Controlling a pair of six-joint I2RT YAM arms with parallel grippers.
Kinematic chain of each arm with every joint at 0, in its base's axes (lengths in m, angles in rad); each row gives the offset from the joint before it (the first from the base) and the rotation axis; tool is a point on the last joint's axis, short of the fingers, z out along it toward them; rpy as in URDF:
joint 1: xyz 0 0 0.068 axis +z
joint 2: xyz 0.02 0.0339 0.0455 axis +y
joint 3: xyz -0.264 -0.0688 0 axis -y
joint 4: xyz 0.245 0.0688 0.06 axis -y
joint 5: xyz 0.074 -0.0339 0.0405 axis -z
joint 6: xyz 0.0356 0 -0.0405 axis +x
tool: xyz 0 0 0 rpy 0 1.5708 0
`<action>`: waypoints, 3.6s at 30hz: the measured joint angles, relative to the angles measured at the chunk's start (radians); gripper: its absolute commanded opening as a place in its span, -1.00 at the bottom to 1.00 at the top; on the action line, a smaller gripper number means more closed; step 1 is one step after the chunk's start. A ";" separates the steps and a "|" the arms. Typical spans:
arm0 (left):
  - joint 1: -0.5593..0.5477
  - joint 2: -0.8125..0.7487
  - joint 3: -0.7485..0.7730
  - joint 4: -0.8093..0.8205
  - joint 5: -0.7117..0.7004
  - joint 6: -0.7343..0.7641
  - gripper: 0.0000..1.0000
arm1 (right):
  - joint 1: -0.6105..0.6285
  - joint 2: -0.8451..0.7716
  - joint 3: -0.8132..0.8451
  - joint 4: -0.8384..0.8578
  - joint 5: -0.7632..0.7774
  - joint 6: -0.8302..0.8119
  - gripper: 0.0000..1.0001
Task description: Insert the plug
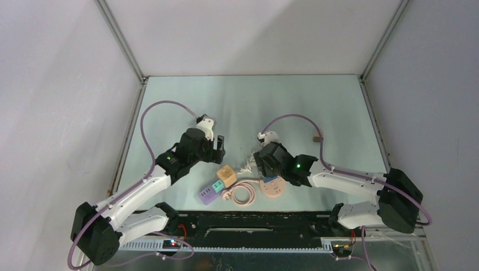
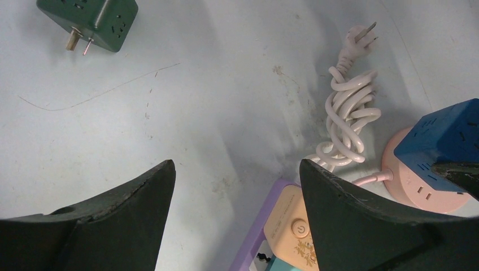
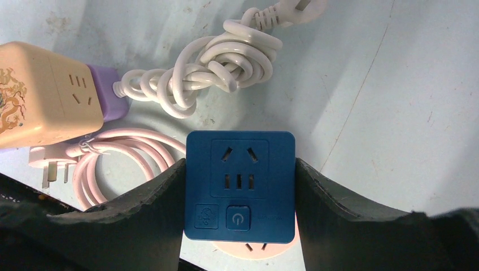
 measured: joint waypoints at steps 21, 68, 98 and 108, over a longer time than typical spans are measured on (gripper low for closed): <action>0.000 0.000 0.000 0.019 0.032 -0.007 0.69 | 0.145 -0.137 -0.201 0.090 0.216 0.158 -1.00; 0.214 0.163 0.089 0.074 0.069 -0.008 0.85 | 0.114 -0.533 -0.210 -0.040 0.154 0.126 0.99; 0.367 1.054 0.905 -0.327 0.066 0.462 0.54 | -0.302 -0.521 -0.203 -0.014 -0.368 -0.080 0.99; 0.357 1.075 0.896 -0.365 0.076 0.465 -0.44 | -0.340 -0.500 -0.203 -0.007 -0.427 -0.090 0.99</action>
